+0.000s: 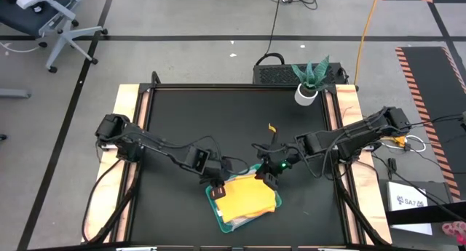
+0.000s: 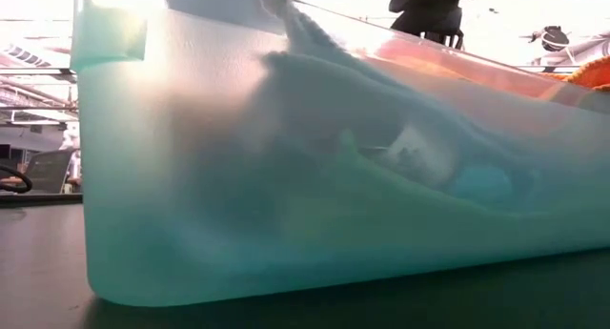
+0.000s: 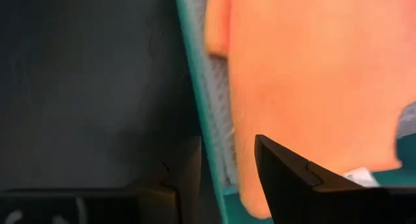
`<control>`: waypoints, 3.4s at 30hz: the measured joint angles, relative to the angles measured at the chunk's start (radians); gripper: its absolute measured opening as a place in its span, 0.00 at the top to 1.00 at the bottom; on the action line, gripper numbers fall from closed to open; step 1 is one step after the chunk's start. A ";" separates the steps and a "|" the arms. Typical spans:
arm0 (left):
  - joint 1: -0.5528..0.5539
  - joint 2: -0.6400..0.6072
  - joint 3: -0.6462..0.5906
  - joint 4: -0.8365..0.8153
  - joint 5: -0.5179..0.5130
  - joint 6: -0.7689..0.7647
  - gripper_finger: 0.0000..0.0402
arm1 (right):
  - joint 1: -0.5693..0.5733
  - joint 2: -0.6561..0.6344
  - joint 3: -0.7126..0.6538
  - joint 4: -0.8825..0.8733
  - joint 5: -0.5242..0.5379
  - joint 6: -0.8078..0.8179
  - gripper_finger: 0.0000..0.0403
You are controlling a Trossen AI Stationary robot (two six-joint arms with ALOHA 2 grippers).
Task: Fold microfiber towels
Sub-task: Put the folded orange microfiber cloth into the green transparent bin
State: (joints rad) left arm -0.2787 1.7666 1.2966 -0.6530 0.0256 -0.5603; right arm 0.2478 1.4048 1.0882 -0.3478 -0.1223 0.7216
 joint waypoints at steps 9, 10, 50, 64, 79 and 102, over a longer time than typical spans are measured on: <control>-0.011 0.000 -0.032 -0.002 0.052 -0.055 0.64 | 0.000 0.000 0.000 0.000 0.000 -0.002 0.77; -0.014 0.000 -0.032 -0.001 0.052 -0.053 0.64 | 0.000 0.000 0.000 -0.001 -0.001 -0.004 0.77; -0.106 -0.117 -0.031 -0.046 -0.255 -0.138 0.64 | -0.024 0.129 0.000 -0.043 0.039 -0.235 0.77; -0.135 -0.104 -0.031 -0.030 -0.281 -0.212 0.64 | -0.163 0.129 0.000 -0.109 0.010 -0.425 0.77; -0.136 -0.104 -0.031 -0.030 -0.315 -0.229 0.64 | 0.003 0.129 0.000 -0.194 0.036 -0.375 0.95; -0.135 -0.104 -0.031 -0.031 -0.316 -0.255 0.64 | 0.079 0.141 0.014 -0.178 0.043 -0.347 1.00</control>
State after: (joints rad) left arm -0.4141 1.6630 1.2655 -0.6842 -0.2901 -0.8150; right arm 0.3268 1.5461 1.1025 -0.5261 -0.0792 0.3748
